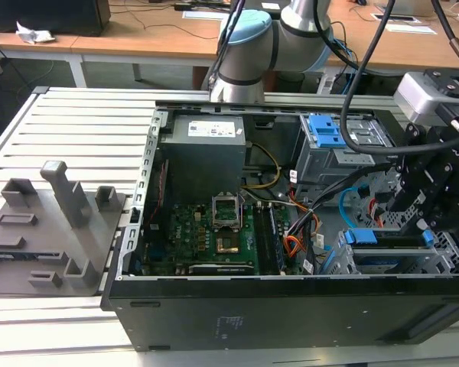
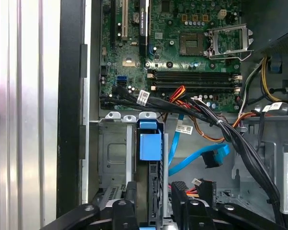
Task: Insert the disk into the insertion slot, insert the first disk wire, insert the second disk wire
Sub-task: 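Insert the first disk wire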
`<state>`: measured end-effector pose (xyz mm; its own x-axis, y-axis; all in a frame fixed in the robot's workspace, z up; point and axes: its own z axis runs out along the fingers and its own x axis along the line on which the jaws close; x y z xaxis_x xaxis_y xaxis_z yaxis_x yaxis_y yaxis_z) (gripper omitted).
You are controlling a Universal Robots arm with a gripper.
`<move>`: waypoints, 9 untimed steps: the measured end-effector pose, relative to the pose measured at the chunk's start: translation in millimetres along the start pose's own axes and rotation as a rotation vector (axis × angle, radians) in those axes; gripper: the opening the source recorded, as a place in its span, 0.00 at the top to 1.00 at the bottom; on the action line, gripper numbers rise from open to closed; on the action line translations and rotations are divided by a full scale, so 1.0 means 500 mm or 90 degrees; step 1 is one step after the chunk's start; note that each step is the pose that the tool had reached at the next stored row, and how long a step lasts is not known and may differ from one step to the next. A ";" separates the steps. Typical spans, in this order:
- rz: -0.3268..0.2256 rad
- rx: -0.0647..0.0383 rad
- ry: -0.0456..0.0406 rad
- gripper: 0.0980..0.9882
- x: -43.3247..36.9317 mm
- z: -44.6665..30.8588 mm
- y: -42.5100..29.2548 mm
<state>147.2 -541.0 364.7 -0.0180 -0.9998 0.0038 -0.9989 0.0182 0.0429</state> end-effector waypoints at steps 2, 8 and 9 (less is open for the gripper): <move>0.000 0.000 0.0002 0.63 -0.016 0.000 0.000; 0.000 0.000 0.0005 0.63 -0.059 0.000 0.001; 0.000 0.000 0.0007 0.63 -0.072 0.000 0.001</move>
<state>147.2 -505.0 364.7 -0.0180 -0.9998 0.0049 -0.9989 0.0182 0.0429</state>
